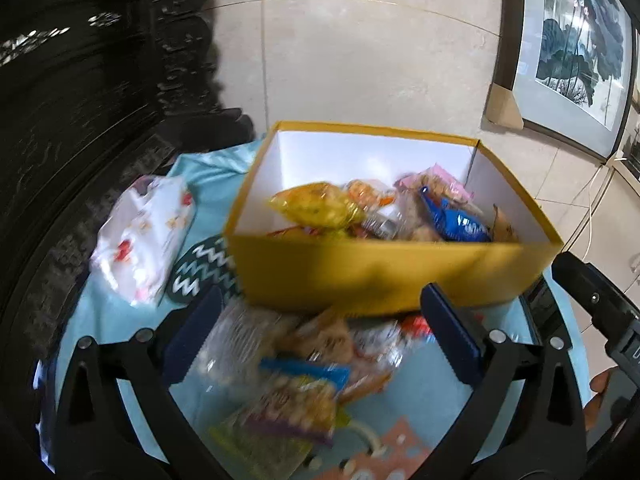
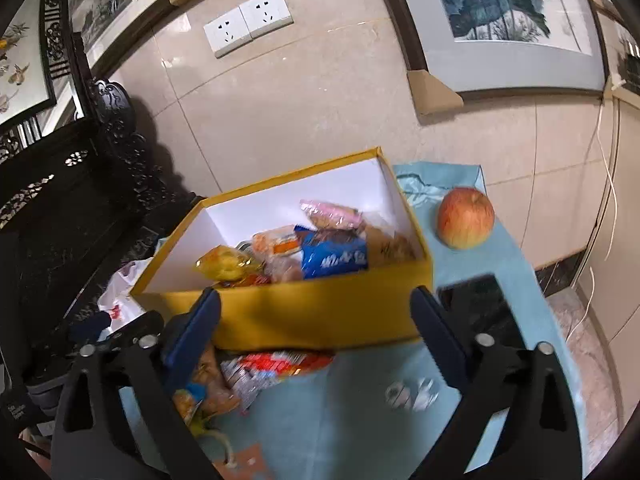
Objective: Organize snacks
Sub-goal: 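Grasp the purple-labelled snack bag with the left tool while the right tool grasps the brown peanut bag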
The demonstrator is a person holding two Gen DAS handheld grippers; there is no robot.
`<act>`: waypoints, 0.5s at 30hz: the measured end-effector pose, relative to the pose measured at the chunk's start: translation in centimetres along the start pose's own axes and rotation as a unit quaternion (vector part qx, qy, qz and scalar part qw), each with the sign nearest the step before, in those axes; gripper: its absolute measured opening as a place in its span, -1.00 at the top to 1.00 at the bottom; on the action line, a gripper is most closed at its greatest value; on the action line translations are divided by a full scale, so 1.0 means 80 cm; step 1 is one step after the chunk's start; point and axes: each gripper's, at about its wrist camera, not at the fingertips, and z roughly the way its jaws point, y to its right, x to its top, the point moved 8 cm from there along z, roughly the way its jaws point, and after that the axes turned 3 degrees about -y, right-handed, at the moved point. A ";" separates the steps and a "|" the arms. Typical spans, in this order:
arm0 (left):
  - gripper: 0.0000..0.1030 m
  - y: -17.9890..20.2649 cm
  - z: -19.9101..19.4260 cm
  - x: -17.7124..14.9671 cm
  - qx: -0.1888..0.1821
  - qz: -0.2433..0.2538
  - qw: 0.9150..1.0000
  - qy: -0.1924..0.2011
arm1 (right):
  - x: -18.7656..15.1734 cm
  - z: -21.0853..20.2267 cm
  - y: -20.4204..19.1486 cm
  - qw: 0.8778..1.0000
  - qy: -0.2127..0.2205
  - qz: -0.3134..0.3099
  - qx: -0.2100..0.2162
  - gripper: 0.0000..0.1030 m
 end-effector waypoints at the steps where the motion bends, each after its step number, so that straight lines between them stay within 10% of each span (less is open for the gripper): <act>1: -0.96 -0.007 -0.004 -0.009 0.002 -0.002 1.000 -0.001 | -0.007 0.000 -0.002 1.000 -0.006 0.001 0.003 -0.88; 15: -0.96 -0.073 0.036 -0.112 0.031 -0.027 0.997 -0.071 | -0.079 0.032 0.001 0.998 -0.059 0.026 0.025 -0.88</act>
